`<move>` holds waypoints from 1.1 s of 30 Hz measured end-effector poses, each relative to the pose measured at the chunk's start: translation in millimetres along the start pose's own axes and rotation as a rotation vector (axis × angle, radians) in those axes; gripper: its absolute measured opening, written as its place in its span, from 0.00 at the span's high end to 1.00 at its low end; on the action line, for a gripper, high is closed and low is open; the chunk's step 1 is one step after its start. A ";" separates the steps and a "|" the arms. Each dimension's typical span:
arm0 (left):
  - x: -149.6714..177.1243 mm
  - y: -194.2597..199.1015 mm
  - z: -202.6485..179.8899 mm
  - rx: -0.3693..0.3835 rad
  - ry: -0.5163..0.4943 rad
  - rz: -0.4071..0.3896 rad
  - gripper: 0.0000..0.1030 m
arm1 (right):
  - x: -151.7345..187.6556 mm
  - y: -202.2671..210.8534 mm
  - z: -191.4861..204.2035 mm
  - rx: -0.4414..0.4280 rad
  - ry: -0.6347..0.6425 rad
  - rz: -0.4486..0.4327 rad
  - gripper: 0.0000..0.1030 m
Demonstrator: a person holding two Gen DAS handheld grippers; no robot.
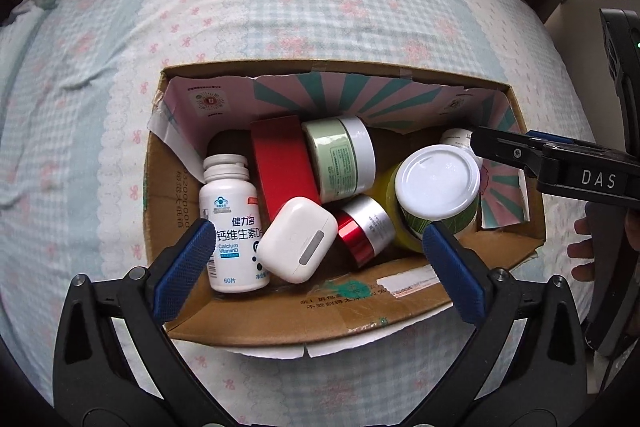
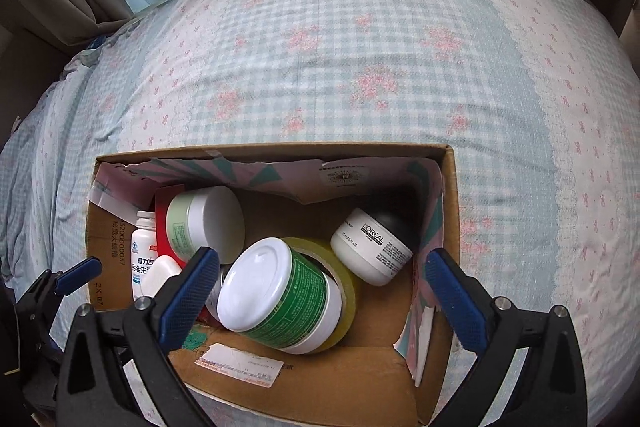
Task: Organize rigid objects
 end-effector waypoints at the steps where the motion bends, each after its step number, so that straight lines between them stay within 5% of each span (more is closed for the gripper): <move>1: -0.2 4.5 -2.6 -0.001 -0.004 -0.005 0.00 | 0.2 5.2 -0.3 0.009 0.005 -0.007 0.00; 8: -5.5 61.0 -40.4 -0.022 -0.073 -0.083 0.00 | 1.4 70.6 -6.5 0.009 0.026 -0.083 0.00; 15: -16.5 155.6 -95.2 -0.028 -0.096 -0.202 0.00 | 11.6 181.3 -33.6 0.047 -0.006 -0.195 0.00; 25: -20.2 307.9 -207.4 -0.049 -0.151 -0.488 0.00 | 36.5 351.5 -86.0 0.148 -0.002 -0.444 0.00; 33: 16.4 346.5 -266.1 -0.097 -0.135 -0.578 0.00 | 81.2 417.6 -126.7 0.204 -0.001 -0.564 0.00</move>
Point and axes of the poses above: each gripper's, at about its wrist camera, not at the fingertips, and y roughly against the way its jaws point, z to its left, x to its underside, the point moved 6 cm from there along -y, roughly the way its jaws point, and after that the axes turned 10 degrees about x, right-handed, at the moved point
